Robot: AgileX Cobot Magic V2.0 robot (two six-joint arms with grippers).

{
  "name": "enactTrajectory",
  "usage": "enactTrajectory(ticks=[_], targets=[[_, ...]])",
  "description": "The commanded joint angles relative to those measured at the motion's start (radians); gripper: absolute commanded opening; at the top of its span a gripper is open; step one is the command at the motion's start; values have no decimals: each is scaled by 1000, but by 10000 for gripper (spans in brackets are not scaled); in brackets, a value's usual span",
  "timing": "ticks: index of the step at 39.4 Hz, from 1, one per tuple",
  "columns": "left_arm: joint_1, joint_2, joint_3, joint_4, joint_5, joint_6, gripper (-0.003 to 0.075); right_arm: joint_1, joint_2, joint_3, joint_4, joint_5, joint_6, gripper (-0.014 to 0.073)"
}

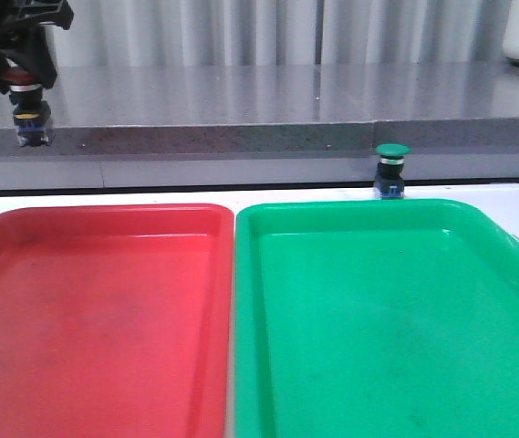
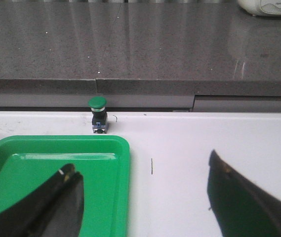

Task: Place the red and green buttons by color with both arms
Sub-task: 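Lift the red button with the left gripper and lower it into the red tray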

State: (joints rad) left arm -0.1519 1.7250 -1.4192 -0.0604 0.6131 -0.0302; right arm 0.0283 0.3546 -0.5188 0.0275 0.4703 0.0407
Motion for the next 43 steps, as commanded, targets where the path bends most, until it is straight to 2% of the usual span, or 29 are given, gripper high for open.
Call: enactTrajectory(ticks=[1, 10, 15, 21, 28, 39, 43], targets=[[-45, -141, 117, -9, -92, -3, 64, -8, 14, -36, -11, -72, -8, 545], [-152, -273, 384, -76, -116, -3, 64, -8, 14, -36, -11, -72, -8, 545], [-199, -289, 486, -98, -179, -3, 64, -8, 14, -36, -11, -72, -8, 545], [-236, -287, 565, -98, -241, -3, 64, -8, 14, -36, -11, -72, -8, 545], [-238, -287, 575, -127, -230, -3, 73, -8, 14, -36, -11, -72, -8, 545], [-238, -268, 575, -148, -193, -3, 287, -8, 14, -36, -11, -72, -8, 545], [-238, -266, 575, -148, -193, -3, 393, -8, 14, -36, -11, -72, -8, 545]])
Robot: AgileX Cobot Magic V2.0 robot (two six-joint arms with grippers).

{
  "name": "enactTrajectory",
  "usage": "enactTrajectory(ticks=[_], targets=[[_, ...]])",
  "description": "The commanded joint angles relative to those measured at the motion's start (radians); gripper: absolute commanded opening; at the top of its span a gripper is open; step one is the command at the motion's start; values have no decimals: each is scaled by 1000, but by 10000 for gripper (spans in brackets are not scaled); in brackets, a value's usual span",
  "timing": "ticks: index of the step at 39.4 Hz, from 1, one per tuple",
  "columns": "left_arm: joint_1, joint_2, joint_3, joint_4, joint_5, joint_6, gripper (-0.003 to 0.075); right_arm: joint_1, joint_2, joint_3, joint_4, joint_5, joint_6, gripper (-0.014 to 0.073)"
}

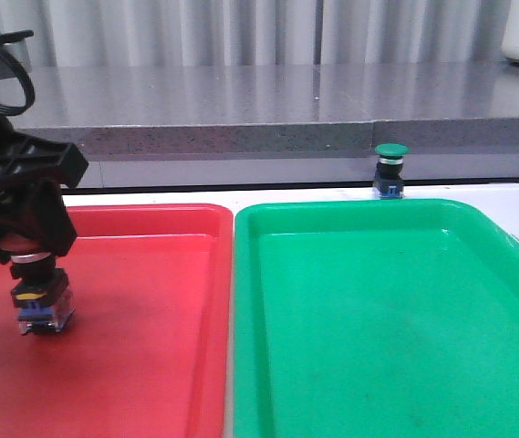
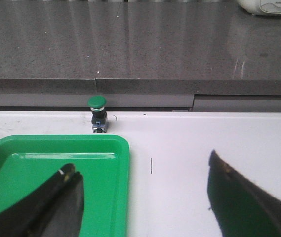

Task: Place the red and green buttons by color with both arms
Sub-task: 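Lift the red button with the left gripper and lower it into the red tray, then open the left gripper and withdraw it upward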

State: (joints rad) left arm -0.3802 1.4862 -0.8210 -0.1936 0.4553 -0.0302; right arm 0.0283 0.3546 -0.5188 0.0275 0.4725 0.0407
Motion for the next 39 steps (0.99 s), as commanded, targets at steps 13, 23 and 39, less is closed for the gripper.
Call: enactTrajectory(ticks=[13, 23, 39], targets=[[-10, -50, -51, -16, 9, -3, 536, -8, 14, -36, -11, -75, -8, 545], [-1, -213, -124, 93, 30, -1, 346, -8, 14, -36, -11, -75, -8, 545], [199, -393, -99, 127, 120, -1, -20, -8, 14, -36, -11, -75, -8, 545]])
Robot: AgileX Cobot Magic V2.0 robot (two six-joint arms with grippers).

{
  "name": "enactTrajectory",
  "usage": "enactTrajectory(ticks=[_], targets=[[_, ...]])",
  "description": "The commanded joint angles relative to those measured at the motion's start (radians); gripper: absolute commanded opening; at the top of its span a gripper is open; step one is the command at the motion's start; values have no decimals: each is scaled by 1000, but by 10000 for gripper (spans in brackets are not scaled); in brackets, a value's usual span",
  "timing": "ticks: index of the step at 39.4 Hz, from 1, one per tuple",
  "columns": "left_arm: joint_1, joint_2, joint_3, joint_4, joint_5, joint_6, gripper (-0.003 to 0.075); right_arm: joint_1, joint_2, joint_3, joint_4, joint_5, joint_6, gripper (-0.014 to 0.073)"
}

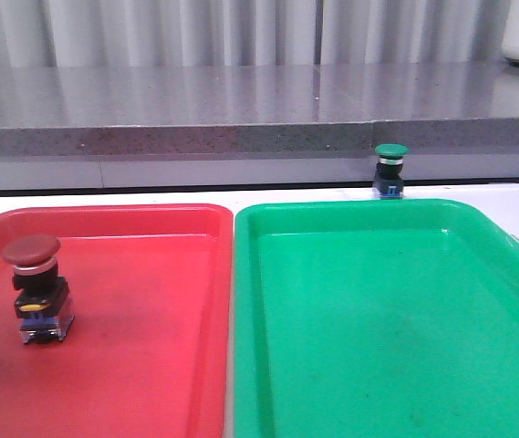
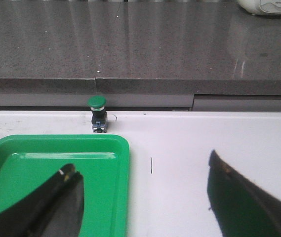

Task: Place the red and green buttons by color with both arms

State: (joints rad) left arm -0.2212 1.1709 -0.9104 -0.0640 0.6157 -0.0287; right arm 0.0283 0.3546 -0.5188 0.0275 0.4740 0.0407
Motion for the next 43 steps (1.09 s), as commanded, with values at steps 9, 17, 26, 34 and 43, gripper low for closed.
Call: enactTrajectory(ticks=[9, 17, 26, 34, 43], targets=[[83, -398, 220, -13, -200, -2, -20, -8, 14, -36, -11, -76, -8, 545], [83, -740, 421, -39, -249, -2, -20, -8, 14, -36, -11, -76, -8, 545], [83, -1037, 519, -39, -251, -2, -20, -8, 14, -36, -11, -76, -8, 545], [83, -1169, 526, -39, -250, -2, -20, -8, 14, -36, -11, -76, -8, 545], [83, -1173, 526, -39, -246, -2, -20, -8, 14, -36, -11, -76, -8, 545]])
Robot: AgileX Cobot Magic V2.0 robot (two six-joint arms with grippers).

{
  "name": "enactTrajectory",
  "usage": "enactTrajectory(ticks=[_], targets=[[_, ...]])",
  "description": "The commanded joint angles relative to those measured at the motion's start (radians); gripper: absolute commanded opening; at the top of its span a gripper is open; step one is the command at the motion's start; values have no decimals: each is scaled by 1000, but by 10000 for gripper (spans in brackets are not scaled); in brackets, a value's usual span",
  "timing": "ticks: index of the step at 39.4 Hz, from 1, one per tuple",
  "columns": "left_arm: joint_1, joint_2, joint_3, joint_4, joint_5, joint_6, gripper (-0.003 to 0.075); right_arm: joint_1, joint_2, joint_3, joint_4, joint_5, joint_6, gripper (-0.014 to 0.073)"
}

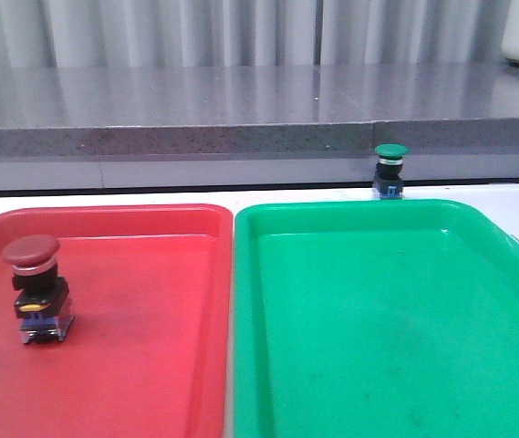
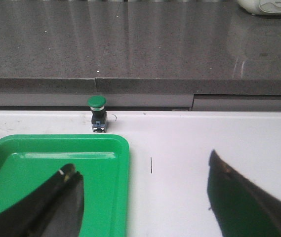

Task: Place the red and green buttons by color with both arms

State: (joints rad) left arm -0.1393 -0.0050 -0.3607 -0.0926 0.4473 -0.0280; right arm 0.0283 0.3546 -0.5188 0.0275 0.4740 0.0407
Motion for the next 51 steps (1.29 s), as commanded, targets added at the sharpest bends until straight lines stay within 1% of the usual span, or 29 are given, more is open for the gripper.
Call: enactTrajectory(ticks=[1, 18, 24, 29, 37, 39, 41, 46, 51], targets=[[1, 3, -24, -11, -78, -3, -20, -8, 14, -36, -11, -76, -8, 545], [1, 3, -24, -11, -78, -3, -20, -8, 14, -36, -11, -80, -8, 545], [1, 3, -24, -11, -78, -3, -20, -8, 55, -36, -11, -160, -8, 545], [1, 3, -24, -11, -78, -3, -20, -8, 211, -51, -11, -257, -8, 545], [1, 3, -24, -11, -78, -3, -20, -8, 514, -158, -11, -314, -8, 550], [1, 3, -24, -11, -78, -3, -20, -6, 583, -189, -11, -325, -8, 565], [1, 3, -24, -11, -76, -3, -20, -2, 659, -224, -11, -337, -8, 597], [1, 3, -24, -11, -76, -3, -20, 30, 827, -312, -11, -372, -8, 598], [1, 3, -24, -11, -76, -3, -20, 92, 989, -418, -11, -383, -9, 598]])
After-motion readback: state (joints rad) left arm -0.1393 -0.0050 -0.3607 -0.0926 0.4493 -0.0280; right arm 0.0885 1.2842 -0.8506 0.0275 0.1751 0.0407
